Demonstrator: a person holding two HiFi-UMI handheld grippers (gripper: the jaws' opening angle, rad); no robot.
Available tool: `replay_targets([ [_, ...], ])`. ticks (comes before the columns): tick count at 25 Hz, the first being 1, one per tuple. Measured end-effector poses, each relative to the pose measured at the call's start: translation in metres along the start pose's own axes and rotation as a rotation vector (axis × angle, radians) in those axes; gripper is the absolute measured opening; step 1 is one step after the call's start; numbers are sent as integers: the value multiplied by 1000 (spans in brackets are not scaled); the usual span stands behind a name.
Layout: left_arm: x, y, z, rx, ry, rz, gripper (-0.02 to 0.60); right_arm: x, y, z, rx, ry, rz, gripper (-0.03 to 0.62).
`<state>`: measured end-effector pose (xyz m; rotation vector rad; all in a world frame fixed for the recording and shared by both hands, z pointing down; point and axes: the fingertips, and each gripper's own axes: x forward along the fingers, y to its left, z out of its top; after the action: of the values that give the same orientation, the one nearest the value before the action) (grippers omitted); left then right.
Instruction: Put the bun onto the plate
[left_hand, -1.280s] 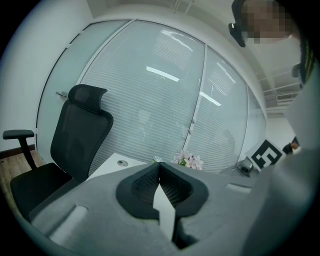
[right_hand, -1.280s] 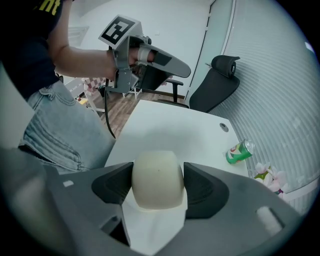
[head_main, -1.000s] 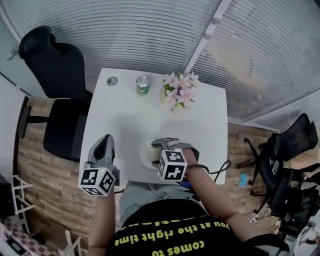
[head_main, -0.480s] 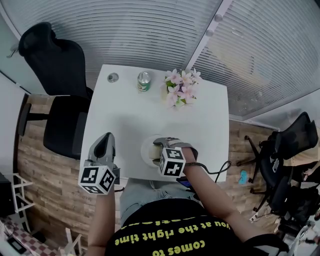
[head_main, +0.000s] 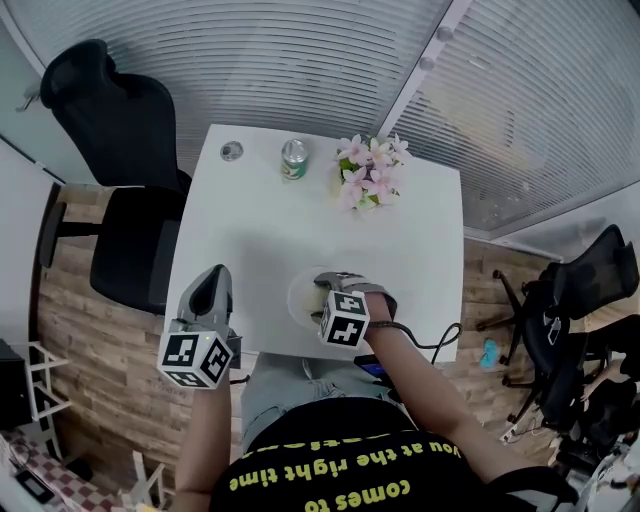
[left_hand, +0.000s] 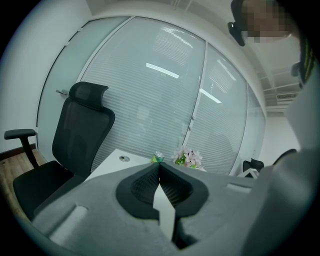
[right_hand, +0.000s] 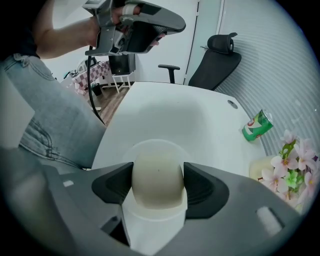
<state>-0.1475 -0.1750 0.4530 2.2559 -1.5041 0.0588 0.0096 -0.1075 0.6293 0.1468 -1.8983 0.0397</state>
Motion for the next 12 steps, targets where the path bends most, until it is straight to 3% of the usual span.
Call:
replay_targets([
  [12, -4, 10, -1, 1, 10, 16, 0, 22, 0, -3, -11, 35, 21, 324],
])
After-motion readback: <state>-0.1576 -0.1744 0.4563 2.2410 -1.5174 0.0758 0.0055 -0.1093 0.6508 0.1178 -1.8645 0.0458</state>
